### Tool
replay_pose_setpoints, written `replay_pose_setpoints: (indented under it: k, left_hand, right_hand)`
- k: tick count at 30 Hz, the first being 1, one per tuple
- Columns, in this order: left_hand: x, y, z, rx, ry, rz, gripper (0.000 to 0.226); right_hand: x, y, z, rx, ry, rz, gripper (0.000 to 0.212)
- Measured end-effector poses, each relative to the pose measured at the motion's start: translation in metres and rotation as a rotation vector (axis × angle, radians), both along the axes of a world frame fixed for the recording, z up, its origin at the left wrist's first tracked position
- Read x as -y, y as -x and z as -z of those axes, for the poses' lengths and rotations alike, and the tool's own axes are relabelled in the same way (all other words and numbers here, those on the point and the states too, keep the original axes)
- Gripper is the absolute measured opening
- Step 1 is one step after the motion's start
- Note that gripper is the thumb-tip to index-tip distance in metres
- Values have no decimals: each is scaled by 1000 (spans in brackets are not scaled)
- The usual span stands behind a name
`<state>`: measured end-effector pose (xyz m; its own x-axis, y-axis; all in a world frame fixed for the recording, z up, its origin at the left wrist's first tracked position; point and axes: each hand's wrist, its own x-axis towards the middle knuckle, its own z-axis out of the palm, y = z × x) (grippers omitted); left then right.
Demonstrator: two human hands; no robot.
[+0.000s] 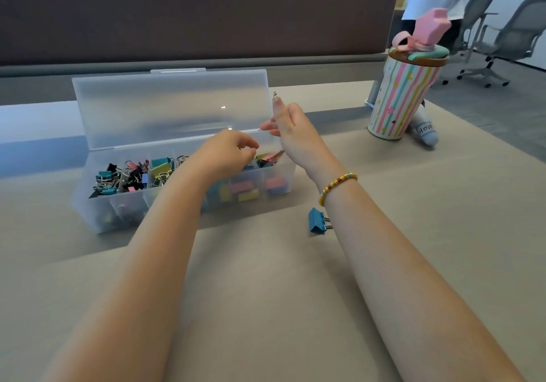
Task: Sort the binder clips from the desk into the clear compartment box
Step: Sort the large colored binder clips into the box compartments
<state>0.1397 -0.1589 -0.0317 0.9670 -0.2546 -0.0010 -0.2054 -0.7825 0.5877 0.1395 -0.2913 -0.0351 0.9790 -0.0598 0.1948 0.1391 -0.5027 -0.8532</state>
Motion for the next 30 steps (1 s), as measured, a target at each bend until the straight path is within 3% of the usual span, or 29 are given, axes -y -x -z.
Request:
replay_pose_setpoints:
  k: [6,9,13,18,22,26,30]
  left_hand:
    - [3,-2,9,53,-78,30,30]
    - [8,-1,8,122,-161,16,27]
    - [17,7,3,142,-134,95,27]
    - [29,12,1,94,-133,116,29]
    - [31,15,-3,29,-181,87,46]
    - [10,8,-10,119,13,-16,35]
    - [0,5,-8,175,25,-87,31]
  right_hand:
    - [11,0,-4,98,-18,73,36]
    - [19,2,-7,62,100,23,42]
    - [24,1,-2,30,242,7,35]
    - [25,-2,-3,61,117,50,42]
    - [28,1,-6,65,87,51,39]
    - [26,6,-5,40,209,21,33]
    - [10,3,3,113,428,92,32]
